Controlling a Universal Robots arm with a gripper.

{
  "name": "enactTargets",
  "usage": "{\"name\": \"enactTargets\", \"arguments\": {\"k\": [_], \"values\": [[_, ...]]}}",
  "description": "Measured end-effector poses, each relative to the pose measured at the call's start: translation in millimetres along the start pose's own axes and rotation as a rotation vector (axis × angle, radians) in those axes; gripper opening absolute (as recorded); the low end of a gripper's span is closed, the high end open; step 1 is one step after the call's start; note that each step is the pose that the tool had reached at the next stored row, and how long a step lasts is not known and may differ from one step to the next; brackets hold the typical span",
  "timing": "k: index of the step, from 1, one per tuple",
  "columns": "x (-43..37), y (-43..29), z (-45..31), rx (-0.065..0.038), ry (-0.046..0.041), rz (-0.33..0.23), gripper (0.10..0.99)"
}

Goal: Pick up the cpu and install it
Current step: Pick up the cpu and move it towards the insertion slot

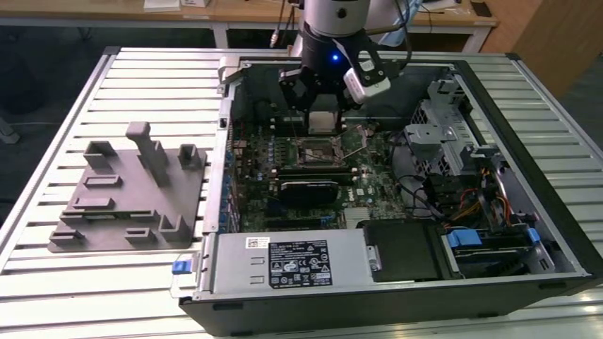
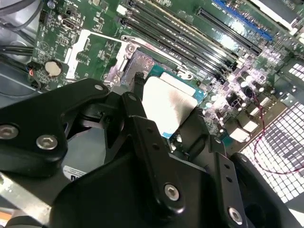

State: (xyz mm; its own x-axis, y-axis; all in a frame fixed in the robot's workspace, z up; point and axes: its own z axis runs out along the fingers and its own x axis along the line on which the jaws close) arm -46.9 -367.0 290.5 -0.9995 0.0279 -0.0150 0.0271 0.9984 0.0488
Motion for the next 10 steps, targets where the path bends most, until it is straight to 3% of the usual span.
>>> {"name": "enactTargets", "arguments": {"k": [10], "values": [[0.6,4.8,15.3,0.0,0.0,0.0,0.541]]}}
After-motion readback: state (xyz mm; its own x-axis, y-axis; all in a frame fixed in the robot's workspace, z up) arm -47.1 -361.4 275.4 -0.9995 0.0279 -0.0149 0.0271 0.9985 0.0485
